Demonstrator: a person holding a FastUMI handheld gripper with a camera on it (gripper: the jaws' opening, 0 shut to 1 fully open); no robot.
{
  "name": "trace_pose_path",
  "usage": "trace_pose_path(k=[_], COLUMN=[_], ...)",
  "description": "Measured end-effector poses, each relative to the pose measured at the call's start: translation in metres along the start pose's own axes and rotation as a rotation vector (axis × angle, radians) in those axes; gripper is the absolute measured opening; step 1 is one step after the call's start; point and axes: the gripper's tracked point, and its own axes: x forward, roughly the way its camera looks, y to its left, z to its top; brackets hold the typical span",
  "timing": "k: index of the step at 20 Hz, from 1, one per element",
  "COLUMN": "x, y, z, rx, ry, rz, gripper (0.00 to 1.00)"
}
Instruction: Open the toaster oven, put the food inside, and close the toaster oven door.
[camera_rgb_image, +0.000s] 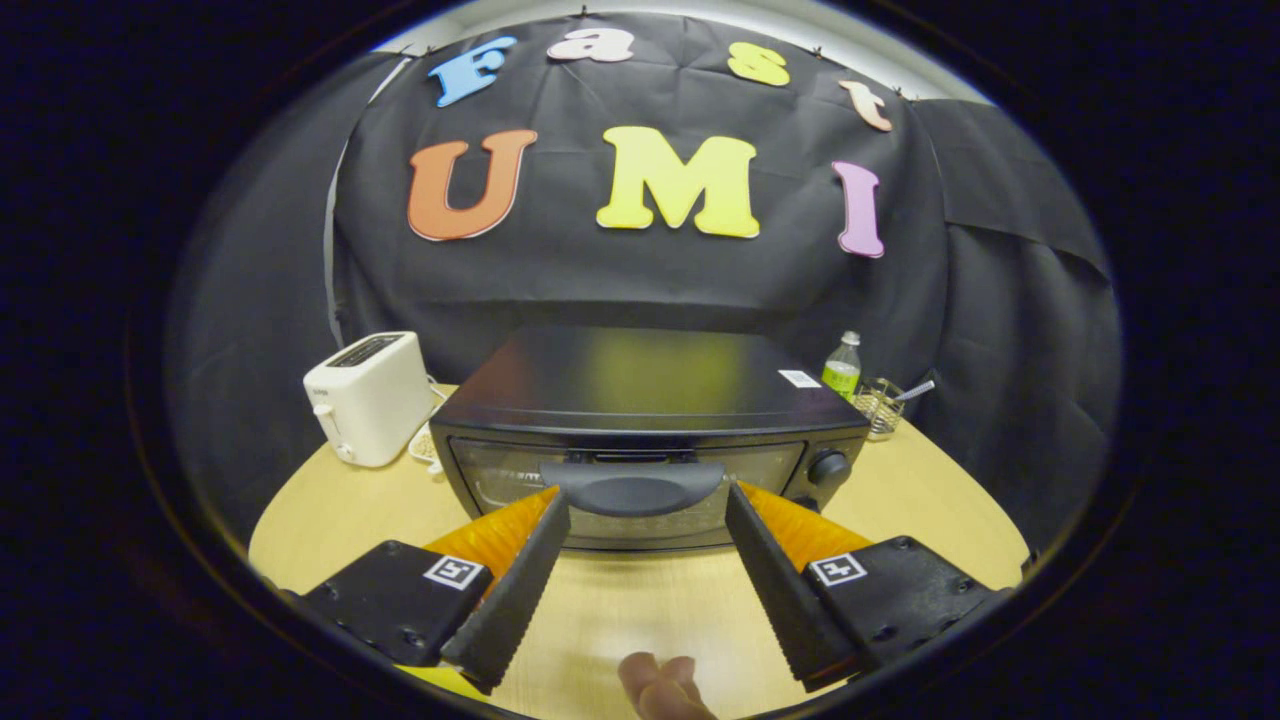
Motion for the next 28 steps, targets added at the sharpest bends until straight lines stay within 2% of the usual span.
trace_pose_path(k=[7,13,17,20,23,28], x=[-0.068,-0.158,-0.221,-0.265,-0.287,-0.296], y=[-0.005,-0.016,-0.024,-0.017,-0.032,-0.018], z=[0.063,0.138,0.170,0.180,0.170,0.129], rx=[0.027,0.016,0.014,0.013,0.011,-0.006], ry=[-0.071,-0.203,-0.307,-0.381,-0.393,-0.364], rz=[0.025,0.047,0.059,0.117,0.046,0.066], gripper=[1.00,1.00,1.00,1.00,1.00,1.00])
